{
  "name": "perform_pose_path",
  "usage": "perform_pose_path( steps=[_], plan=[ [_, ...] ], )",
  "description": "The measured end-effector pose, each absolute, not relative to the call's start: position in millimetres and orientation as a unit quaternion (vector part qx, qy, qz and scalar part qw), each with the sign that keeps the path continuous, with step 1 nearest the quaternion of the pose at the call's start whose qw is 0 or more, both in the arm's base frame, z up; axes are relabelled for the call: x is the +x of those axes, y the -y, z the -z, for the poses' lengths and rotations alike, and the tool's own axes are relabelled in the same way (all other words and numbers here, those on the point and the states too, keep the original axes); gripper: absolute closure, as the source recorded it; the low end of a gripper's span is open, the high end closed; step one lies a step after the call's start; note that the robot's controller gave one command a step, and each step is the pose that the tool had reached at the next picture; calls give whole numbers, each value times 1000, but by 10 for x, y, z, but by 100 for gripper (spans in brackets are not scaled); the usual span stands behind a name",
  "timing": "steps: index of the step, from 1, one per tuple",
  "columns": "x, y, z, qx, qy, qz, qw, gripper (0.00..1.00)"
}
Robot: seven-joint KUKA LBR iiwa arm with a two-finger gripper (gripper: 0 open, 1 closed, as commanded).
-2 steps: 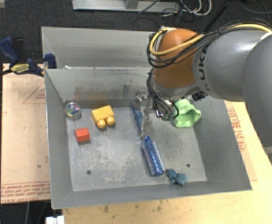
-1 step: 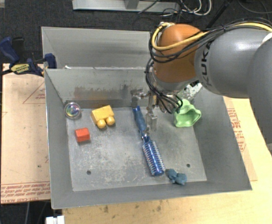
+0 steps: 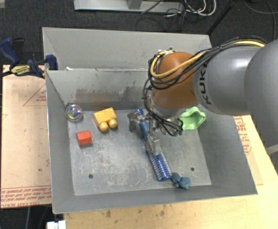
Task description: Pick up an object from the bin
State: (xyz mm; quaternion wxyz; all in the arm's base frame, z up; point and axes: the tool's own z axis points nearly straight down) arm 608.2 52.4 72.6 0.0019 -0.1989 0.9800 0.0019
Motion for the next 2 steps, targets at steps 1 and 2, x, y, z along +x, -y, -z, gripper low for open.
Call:
perform_pose_path(
  steps=[1,2],
  plan=[
    [6221,-507,-1469,-162,-987,0,6,0],
    [6057,-514,-863,-186,-982,-1,-2,0]
  ],
)
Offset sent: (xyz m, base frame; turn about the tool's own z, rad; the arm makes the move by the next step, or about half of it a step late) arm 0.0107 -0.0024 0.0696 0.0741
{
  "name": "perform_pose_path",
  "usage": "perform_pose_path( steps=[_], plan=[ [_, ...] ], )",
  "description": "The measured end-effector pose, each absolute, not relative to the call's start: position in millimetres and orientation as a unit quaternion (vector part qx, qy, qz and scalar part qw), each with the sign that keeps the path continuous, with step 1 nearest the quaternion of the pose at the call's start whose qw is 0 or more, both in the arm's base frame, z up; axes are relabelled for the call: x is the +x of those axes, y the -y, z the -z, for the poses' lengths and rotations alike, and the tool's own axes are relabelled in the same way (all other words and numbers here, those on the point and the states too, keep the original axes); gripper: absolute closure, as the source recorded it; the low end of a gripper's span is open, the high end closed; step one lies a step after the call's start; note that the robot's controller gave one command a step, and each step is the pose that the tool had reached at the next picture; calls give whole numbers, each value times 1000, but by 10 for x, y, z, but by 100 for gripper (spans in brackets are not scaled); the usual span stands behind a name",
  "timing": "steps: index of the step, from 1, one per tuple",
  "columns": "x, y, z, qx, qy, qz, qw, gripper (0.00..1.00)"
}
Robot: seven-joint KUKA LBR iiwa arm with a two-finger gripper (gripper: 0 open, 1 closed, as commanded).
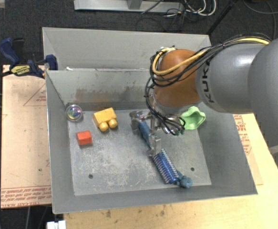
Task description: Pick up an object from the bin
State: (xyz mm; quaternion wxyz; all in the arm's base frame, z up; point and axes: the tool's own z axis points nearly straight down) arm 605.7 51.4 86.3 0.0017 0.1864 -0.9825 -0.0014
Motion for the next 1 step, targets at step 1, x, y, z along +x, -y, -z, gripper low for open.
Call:
perform_pose_path(
  steps=[1],
  plan=[
    [6414,-508,-1066,169,986,1,-4,0]
  ],
)
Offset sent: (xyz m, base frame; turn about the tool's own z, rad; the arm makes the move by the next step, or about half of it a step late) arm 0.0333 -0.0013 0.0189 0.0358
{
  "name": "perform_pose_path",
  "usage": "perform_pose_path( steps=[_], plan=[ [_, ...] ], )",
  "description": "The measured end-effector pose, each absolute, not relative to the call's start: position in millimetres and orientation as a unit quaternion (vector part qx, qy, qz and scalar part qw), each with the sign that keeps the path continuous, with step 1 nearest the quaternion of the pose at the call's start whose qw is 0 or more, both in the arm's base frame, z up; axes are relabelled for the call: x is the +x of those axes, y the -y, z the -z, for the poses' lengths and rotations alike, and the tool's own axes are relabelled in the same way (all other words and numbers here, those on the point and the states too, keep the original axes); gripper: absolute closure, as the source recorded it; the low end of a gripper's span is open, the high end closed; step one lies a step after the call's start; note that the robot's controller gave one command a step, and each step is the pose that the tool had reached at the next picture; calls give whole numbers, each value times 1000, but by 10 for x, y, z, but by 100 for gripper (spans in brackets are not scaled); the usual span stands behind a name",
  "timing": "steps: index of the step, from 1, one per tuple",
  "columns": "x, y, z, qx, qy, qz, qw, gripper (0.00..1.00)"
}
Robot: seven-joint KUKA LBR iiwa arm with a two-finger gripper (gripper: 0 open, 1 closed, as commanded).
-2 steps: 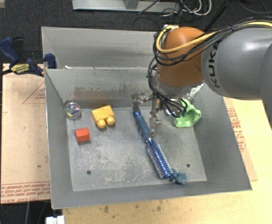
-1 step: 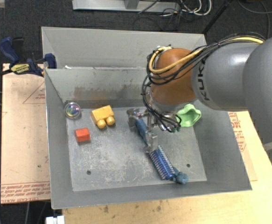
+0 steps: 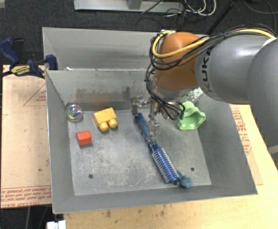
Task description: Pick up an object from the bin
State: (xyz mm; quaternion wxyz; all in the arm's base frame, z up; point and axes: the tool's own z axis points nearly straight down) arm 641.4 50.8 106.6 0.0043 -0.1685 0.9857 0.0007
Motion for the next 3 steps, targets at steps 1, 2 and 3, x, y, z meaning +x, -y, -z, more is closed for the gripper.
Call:
perform_pose_path(
  steps=[1,2,3],
  plan=[
    [6350,-876,-689,-231,-973,-1,0,0],
    [6482,-973,-1409,-153,-988,-1,5,0],
    [6094,-952,-2491,-194,-981,0,6,0]
  ],
)
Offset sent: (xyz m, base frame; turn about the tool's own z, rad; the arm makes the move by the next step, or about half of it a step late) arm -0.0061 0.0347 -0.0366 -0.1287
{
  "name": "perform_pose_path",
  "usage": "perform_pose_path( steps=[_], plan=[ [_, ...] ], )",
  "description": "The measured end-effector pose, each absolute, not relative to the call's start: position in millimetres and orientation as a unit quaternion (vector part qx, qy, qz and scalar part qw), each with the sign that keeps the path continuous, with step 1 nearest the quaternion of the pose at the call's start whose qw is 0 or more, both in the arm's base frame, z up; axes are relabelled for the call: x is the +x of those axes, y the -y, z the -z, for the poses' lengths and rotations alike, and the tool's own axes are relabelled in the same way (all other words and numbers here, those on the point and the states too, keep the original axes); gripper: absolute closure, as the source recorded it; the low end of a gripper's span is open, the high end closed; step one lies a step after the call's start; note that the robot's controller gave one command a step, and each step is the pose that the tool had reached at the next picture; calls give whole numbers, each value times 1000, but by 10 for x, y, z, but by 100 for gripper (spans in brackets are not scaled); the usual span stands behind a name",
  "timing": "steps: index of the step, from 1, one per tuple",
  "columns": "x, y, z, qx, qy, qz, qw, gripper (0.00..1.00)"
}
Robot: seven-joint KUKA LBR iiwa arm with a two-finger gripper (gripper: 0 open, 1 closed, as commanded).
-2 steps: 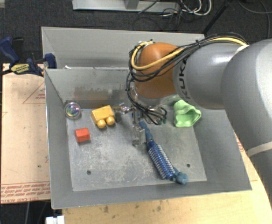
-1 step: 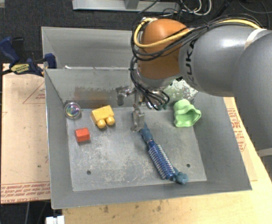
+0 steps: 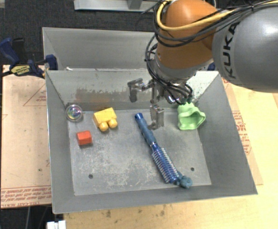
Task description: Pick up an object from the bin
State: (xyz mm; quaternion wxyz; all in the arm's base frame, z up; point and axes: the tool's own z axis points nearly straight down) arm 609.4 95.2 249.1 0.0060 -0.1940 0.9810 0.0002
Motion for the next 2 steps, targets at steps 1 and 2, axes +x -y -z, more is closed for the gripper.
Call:
perform_pose_path(
  steps=[1,2],
  plan=[
    [6105,-1988,-1461,-174,-985,-2,-2,0],
    [6008,-2331,-796,-85,-996,0,-2,0]
  ],
)
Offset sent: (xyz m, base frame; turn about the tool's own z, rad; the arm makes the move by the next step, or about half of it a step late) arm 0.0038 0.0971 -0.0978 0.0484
